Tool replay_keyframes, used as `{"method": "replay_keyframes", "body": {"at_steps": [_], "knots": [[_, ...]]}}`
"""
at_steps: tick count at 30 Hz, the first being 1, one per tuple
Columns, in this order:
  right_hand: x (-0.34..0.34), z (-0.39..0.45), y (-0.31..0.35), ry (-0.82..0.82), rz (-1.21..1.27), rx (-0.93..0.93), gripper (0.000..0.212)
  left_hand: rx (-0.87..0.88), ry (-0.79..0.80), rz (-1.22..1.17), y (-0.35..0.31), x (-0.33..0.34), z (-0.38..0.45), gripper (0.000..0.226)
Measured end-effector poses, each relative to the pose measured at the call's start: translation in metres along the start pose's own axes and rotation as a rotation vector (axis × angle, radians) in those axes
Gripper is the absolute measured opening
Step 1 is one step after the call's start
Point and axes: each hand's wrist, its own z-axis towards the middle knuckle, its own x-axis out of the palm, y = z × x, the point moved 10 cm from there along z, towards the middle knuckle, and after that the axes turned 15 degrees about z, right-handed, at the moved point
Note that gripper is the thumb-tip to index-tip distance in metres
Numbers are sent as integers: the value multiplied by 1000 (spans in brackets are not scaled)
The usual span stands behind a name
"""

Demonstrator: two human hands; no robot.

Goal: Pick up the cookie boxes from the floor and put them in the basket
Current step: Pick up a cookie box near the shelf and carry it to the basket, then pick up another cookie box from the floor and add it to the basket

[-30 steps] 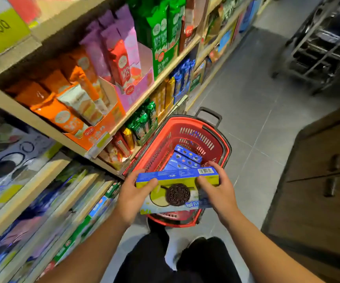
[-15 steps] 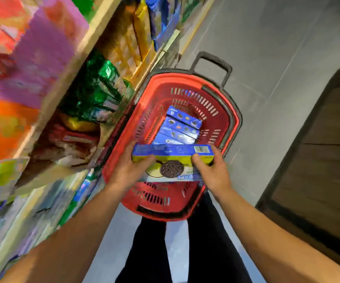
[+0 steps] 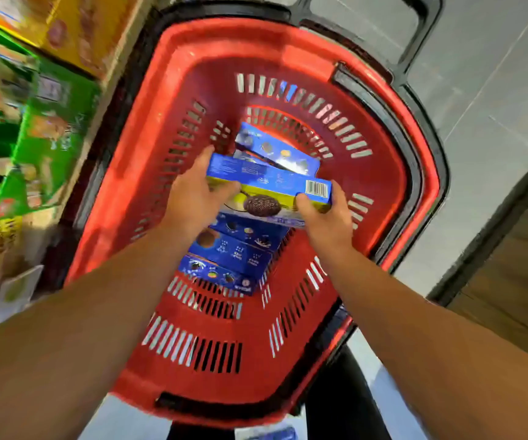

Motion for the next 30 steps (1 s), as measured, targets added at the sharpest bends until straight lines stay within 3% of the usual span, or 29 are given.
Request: {"method": "replay_keyframes", "body": {"at_steps": [5,9,13,15,17,18,24,30], "knots": [[14,51,-18,-128,-45,-68,72,169,-109,-32,-25,23,56,79],[30,84,-21,-175,-66,-123,92,230,-224,-36,-34,38,91,83],[45,92,-18,-92,-149,-142,104,208,-241,-64,-37,50,103,81],[41,79,-13,-77,-148,-172,91,203,-236,-78,-34,52,92,82],[35,57,-6,-45,-179,-199,72,229,-237,-94,-33,44,71,82],[33,40,0,-2,-212,-211,73,249,-222,-108,-32,35,54,81],[12,-90,52,256,-604,-396,98,236,-10,-209,-9,-18,-70,74],[-27,-243,115,370,-817,-530,102,310,-84,-39,-19,-120,-227,63]]}}
